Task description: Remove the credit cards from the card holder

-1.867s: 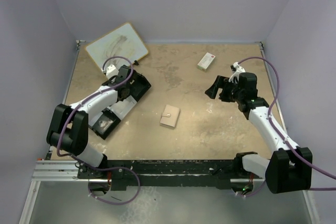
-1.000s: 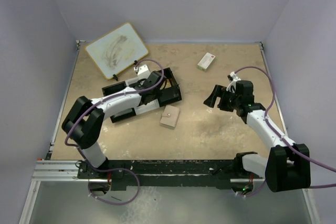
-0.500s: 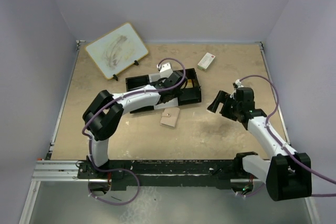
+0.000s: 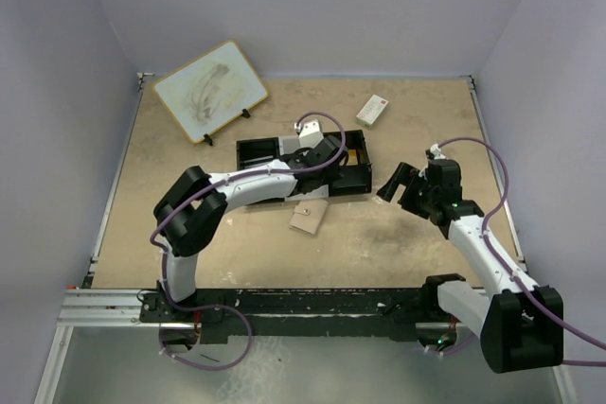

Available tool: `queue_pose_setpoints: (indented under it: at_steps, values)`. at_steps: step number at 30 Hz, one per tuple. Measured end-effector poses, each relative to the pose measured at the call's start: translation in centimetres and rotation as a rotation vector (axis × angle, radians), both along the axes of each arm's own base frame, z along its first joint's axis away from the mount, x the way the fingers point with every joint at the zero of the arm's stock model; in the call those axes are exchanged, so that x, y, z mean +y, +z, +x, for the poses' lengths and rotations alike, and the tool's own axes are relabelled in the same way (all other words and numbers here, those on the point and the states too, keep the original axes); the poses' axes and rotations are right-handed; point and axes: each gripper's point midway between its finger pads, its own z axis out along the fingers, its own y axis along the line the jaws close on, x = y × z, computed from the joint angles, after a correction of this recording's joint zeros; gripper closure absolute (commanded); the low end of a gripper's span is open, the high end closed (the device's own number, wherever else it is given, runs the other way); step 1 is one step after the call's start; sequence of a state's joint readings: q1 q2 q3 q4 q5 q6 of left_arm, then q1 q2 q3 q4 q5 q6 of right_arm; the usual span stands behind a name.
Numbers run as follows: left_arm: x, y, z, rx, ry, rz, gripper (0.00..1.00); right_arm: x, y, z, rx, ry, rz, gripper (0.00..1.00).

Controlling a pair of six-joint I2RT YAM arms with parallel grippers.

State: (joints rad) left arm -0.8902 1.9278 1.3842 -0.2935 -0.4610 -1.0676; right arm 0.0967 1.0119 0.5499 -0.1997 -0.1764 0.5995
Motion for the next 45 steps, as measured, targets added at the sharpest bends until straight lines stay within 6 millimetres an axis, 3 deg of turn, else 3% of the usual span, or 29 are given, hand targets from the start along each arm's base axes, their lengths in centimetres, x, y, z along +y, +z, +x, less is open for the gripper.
queue_pose_setpoints:
  at_steps: [7, 12, 16, 20, 23, 26, 30, 37, 43, 45]
  values:
    - [-0.3, 0.4, -0.3, -0.008, -0.019, 0.004, 0.36, 0.5, 0.5, -0.2, -0.016, 0.032, 0.016, 0.11]
    - [0.4, 3.8, -0.5, -0.068, -0.046, -0.006, 0.28, 2.3, 1.2, -0.8, -0.083, 0.113, 0.098, 0.25]
    - [3.7, 8.6, -1.9, -0.162, -0.035, -0.018, 0.21, 4.2, 0.2, -2.1, -0.062, 0.176, 0.160, 0.27]
    - [8.8, 11.1, -4.4, -0.238, 0.009, -0.020, 0.19, 7.4, 0.0, -3.0, -0.044, 0.244, 0.197, 0.33]
    - [12.5, 9.9, -6.7, -0.250, 0.035, -0.003, 0.19, 10.6, -0.1, -3.9, -0.037, 0.303, 0.238, 0.35]
    - [15.7, 6.7, -9.1, -0.226, 0.049, 0.016, 0.19, 12.9, -0.8, -4.0, -0.013, 0.314, 0.265, 0.35]
    - [18.2, 4.2, -11.1, -0.203, 0.067, 0.014, 0.19, 14.7, -2.9, -3.8, 0.049, 0.275, 0.257, 0.36]
    - [19.3, 5.7, -11.7, -0.251, 0.105, -0.058, 0.20, 17.7, -3.5, -2.4, 0.069, 0.208, 0.265, 0.41]
    - [19.9, 4.7, -11.8, -0.228, 0.111, -0.006, 0.18, 19.0, -4.6, -0.3, 0.062, 0.165, 0.195, 0.49]
    - [20.0, 4.5, -11.9, -0.221, 0.109, 0.006, 0.18, 19.0, -5.7, -0.4, 0.084, 0.166, 0.173, 0.59]
